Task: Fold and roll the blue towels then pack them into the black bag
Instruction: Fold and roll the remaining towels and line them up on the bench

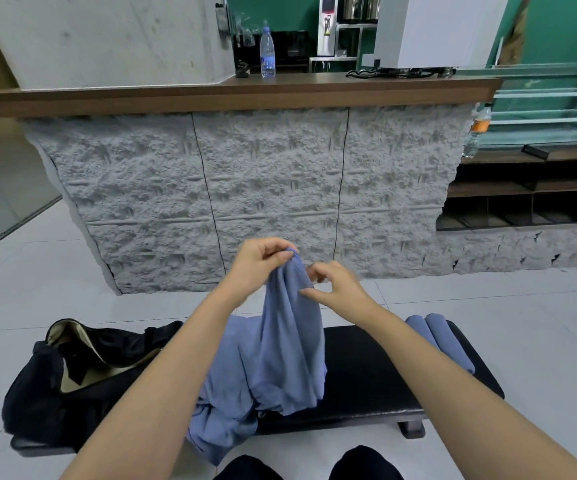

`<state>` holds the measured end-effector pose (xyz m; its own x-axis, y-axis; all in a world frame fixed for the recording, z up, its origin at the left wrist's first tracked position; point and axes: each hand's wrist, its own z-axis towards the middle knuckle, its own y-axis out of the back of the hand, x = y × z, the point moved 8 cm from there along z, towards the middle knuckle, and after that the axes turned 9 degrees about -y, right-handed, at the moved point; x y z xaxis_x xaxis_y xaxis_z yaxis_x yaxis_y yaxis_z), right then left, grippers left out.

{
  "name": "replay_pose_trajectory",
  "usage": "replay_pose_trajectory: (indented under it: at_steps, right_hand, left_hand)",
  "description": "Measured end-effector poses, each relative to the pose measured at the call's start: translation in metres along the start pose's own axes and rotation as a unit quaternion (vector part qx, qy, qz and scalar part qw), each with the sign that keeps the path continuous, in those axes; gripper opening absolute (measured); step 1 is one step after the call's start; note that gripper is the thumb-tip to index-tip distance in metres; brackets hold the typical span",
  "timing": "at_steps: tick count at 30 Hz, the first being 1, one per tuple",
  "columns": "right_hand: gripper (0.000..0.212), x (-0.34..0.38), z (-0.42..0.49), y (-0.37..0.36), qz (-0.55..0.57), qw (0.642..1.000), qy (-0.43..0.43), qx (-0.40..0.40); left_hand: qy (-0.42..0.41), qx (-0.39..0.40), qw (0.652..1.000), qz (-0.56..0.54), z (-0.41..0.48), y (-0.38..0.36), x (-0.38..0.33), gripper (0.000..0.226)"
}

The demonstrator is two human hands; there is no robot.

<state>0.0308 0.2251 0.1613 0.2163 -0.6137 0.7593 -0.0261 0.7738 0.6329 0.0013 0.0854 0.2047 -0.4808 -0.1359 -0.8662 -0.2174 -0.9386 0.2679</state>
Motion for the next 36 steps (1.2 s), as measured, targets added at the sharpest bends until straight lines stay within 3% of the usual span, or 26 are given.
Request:
replay_pose_trajectory:
  at_steps: [4,9,11,14,18,20,24,28,32,36]
  right_hand:
    - [0.027,-0.01,-0.004,-0.004,0.015,1.0,-0.021,0.011]
    - [0.029,-0.028,-0.021,-0.02,0.09,0.991,-0.035,0.091]
    - [0.031,-0.034,-0.028,-0.031,0.065,0.988,-0.04,0.135]
    - [0.048,-0.056,-0.041,-0.046,-0.097,0.973,-0.061,0.198]
    - [0.045,-0.084,-0.066,-0.056,-0.391,0.882,-0.004,0.264]
    - [0.039,-0.085,-0.067,-0.047,-0.403,0.883,-0.003,0.24]
    - [0.019,-0.086,-0.052,-0.017,-0.301,0.94,-0.055,0.151]
    - [0.035,-0.087,-0.042,0.02,-0.204,0.977,-0.054,-0.003]
    - [0.039,-0.059,-0.043,0.027,-0.263,0.96,0.085,-0.055]
    - [0.025,-0.042,-0.049,0.021,-0.383,0.894,0.231,-0.026]
  left_hand:
    - [-0.022,-0.032,0.999,0.019,0.009,0.026,-0.009,0.025]
    - [-0.022,-0.07,0.996,0.049,0.012,0.051,-0.005,0.021]
    - [-0.02,-0.091,0.994,0.048,0.012,0.056,-0.003,0.018]
    - [-0.023,-0.121,0.991,0.05,0.014,0.065,-0.002,0.014]
    - [-0.021,-0.15,0.987,0.05,0.016,0.087,0.001,0.012]
    - [-0.022,-0.155,0.986,0.062,0.016,0.095,0.003,0.012]
    - [-0.021,-0.179,0.981,0.071,0.011,0.113,0.011,0.014]
    - [0.002,-0.195,0.979,0.066,0.003,0.123,0.021,0.024]
    - [0.023,-0.219,0.974,0.052,-0.003,0.131,0.03,0.018]
    - [0.041,-0.252,0.964,0.068,-0.006,0.148,0.041,0.012]
